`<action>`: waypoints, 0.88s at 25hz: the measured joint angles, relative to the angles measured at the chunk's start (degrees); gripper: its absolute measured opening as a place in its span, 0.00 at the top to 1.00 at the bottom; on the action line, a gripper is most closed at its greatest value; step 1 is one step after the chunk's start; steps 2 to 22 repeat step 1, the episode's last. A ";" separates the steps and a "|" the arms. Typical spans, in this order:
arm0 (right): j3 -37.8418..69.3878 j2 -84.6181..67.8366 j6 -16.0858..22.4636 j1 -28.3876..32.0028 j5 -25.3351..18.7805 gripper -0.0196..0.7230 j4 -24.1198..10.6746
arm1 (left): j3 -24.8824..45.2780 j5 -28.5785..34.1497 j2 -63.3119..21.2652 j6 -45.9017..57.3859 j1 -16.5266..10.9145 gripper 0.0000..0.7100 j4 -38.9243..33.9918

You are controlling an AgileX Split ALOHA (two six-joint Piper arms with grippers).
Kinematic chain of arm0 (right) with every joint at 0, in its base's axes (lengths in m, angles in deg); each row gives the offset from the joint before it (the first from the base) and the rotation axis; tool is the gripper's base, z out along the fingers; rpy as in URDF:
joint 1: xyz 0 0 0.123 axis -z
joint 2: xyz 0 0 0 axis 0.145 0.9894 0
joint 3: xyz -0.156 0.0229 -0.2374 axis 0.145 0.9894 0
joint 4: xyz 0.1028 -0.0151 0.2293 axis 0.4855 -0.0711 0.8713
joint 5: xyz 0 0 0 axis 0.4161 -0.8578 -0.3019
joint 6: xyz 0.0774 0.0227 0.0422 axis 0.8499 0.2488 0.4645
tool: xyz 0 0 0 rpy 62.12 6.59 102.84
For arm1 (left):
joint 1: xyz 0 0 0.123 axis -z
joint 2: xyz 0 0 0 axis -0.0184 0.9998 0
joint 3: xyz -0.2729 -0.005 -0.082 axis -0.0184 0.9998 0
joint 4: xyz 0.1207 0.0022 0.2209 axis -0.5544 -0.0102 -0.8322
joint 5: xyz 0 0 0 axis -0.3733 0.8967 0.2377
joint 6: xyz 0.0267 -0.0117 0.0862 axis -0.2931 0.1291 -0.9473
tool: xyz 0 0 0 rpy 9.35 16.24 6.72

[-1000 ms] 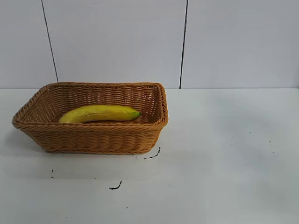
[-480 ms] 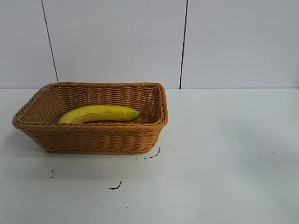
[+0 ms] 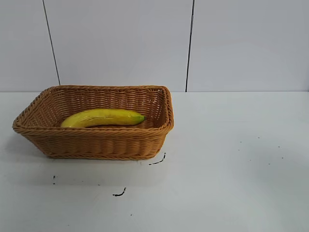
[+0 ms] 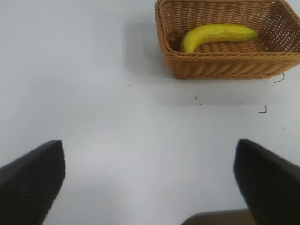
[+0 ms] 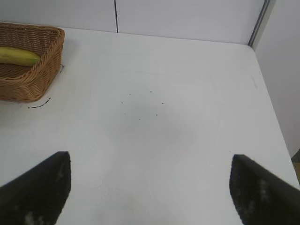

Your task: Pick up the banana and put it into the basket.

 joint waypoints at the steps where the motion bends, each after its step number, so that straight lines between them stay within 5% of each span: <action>1: 0.00 0.00 0.00 0.00 0.00 0.09 0.00 | 0.00 0.00 0.00 0.00 0.00 0.02 0.00; 22: 0.00 0.00 0.00 0.00 0.00 0.09 0.00 | 0.00 0.00 0.00 0.00 0.00 0.02 0.00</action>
